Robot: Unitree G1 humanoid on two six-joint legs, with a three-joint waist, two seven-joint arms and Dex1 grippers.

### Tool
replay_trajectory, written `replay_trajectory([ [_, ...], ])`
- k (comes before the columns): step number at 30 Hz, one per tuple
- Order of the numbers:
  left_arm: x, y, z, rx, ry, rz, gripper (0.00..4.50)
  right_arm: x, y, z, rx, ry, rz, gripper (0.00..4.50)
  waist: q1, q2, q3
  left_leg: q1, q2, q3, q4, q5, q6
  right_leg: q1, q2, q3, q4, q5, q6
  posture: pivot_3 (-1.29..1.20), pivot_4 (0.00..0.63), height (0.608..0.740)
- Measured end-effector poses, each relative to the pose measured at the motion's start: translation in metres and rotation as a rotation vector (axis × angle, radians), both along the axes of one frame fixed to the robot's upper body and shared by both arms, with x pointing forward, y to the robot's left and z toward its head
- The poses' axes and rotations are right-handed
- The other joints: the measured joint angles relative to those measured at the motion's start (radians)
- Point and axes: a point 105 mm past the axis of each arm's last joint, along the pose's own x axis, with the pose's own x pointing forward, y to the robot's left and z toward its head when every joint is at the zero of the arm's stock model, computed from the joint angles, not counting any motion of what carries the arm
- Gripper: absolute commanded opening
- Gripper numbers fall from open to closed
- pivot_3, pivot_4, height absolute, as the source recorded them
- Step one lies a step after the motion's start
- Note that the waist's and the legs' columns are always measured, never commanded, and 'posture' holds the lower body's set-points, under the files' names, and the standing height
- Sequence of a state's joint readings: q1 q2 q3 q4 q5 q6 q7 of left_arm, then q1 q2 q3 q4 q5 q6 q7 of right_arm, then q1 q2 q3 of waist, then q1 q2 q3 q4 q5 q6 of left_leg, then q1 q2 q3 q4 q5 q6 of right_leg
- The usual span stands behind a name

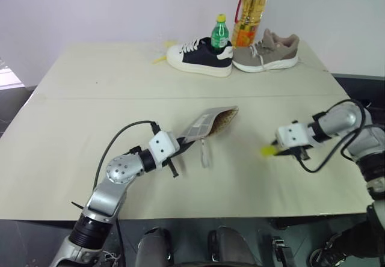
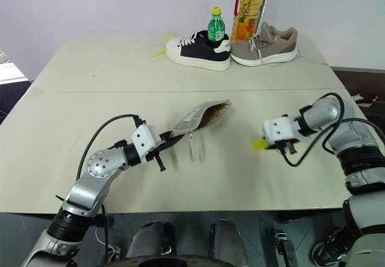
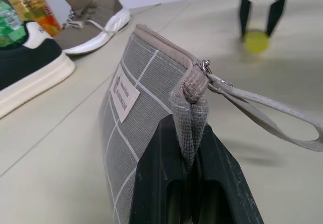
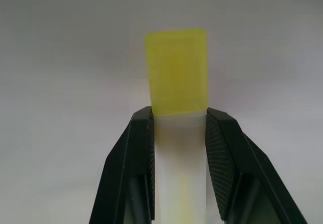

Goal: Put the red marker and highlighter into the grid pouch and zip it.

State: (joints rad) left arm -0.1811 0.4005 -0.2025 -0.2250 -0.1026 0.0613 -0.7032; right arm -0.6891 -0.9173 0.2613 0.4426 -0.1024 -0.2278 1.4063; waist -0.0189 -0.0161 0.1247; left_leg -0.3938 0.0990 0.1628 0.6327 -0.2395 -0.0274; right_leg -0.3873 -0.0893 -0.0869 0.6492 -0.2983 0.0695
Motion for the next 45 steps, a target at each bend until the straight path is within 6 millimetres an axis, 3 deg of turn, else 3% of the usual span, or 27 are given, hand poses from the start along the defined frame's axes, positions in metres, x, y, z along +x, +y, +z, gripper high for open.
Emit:
replay_trajectory([
  [6,0.003,0.008,0.007,-0.017,-0.017,0.030,0.00,0.009,0.034,0.057,0.138,-0.252,-0.023,0.85,0.008,0.000,0.000,-0.001,0.000,0.000,-0.001,-0.004,0.006,0.000,-0.003,0.000,-0.001,0.000,0.000,0.00,0.150,0.705],
  [12,0.003,0.006,0.007,-0.022,-0.009,0.027,0.00,0.008,0.063,0.075,0.176,-0.377,0.021,0.85,0.005,0.000,0.000,-0.001,-0.002,0.000,-0.001,-0.004,0.006,0.000,-0.002,-0.001,-0.001,0.000,0.000,0.00,0.150,0.705],
  [23,0.003,-0.003,0.012,-0.037,-0.017,-0.002,0.00,0.011,0.098,0.056,0.069,-0.486,0.178,0.85,0.004,0.000,0.000,-0.003,-0.002,0.001,0.000,-0.004,0.006,-0.002,-0.001,-0.001,-0.001,0.000,0.000,0.00,0.150,0.705],
  [32,-0.001,-0.009,0.013,-0.032,-0.010,-0.026,0.00,0.001,0.117,0.038,-0.035,-0.536,0.363,0.85,0.004,0.000,0.000,-0.003,-0.002,0.001,0.000,-0.003,0.006,-0.002,-0.001,0.000,-0.001,0.000,0.000,0.00,0.150,0.705],
  [37,-0.004,-0.012,0.015,-0.031,-0.019,-0.044,0.00,-0.006,0.133,0.035,0.001,-0.534,0.432,0.85,0.003,0.000,0.000,-0.003,-0.001,0.001,0.000,-0.003,0.006,-0.002,-0.001,0.000,-0.001,0.000,0.000,0.00,0.150,0.705],
  [43,-0.003,-0.011,0.015,-0.032,-0.019,-0.032,0.00,-0.007,0.135,0.038,0.046,-0.500,0.413,3.71,0.004,0.000,0.000,-0.003,-0.001,0.001,0.000,-0.003,0.006,-0.002,-0.001,0.000,-0.001,0.000,0.000,0.00,0.150,0.705],
  [45,-0.001,-0.009,0.015,-0.037,-0.021,-0.013,0.00,-0.003,0.131,0.045,0.098,-0.473,0.355,3.71,0.004,0.000,0.000,-0.003,-0.001,0.001,0.000,-0.003,0.006,-0.002,-0.001,0.000,-0.001,0.000,0.000,0.00,0.150,0.705],
])
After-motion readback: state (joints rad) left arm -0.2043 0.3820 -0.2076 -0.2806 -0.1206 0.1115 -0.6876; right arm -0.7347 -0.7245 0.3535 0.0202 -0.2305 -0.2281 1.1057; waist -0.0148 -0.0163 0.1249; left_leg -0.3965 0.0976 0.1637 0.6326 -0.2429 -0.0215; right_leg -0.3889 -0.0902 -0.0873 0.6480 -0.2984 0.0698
